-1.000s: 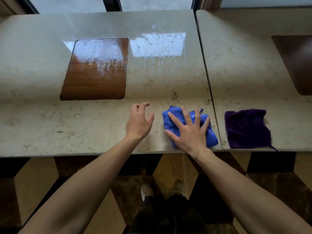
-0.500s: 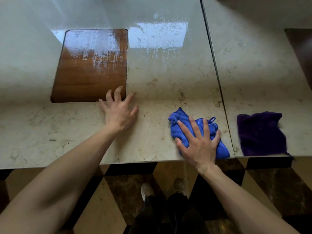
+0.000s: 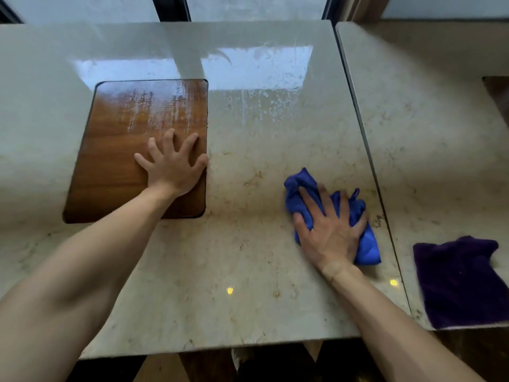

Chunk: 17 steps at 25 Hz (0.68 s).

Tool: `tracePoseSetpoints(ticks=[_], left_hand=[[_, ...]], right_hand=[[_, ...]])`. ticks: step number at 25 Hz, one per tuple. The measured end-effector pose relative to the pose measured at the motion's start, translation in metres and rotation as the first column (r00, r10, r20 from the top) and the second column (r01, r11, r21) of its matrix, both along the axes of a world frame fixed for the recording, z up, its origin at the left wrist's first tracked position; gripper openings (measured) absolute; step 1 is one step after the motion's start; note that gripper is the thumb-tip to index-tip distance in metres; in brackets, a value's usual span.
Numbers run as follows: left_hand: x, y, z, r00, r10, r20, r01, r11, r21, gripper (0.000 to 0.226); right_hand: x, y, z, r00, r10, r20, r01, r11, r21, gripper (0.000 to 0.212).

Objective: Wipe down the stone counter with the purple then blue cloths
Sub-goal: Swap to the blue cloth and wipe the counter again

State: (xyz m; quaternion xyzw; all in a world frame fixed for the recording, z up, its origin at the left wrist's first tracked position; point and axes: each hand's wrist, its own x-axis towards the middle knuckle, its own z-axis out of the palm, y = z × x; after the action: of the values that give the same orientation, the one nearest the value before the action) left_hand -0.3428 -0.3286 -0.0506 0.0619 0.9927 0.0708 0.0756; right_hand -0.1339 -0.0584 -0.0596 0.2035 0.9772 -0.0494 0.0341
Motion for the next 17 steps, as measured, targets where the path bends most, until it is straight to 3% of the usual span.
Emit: tracePoseSetpoints(ticks=[3, 7, 11, 17], left_hand=[[-0.03, -0.006, 0.001, 0.996, -0.016, -0.09, 0.016, 1.0, 0.0, 0.064], [-0.056, -0.015, -0.001, 0.999, -0.015, -0.051, 0.015, 1.0, 0.0, 0.069], [-0.059, -0.019, -0.009, 0.999, -0.014, -0.03, 0.014, 1.0, -0.01, 0.071], [-0.056, -0.019, -0.007, 0.999, -0.047, -0.002, 0.047, 0.999, -0.021, 0.073]], right_hand=[[-0.064, 0.018, -0.005, 0.999, 0.041, -0.007, -0.041, 0.999, -0.004, 0.058], [-0.163, 0.042, -0.004, 0.991, -0.007, -0.135, 0.005, 1.0, -0.013, 0.05], [-0.278, 0.077, -0.007, 0.998, -0.057, -0.012, 0.055, 0.995, -0.089, 0.054], [-0.407, 0.117, 0.001, 0.999, -0.043, 0.002, 0.043, 0.991, -0.123, 0.055]])
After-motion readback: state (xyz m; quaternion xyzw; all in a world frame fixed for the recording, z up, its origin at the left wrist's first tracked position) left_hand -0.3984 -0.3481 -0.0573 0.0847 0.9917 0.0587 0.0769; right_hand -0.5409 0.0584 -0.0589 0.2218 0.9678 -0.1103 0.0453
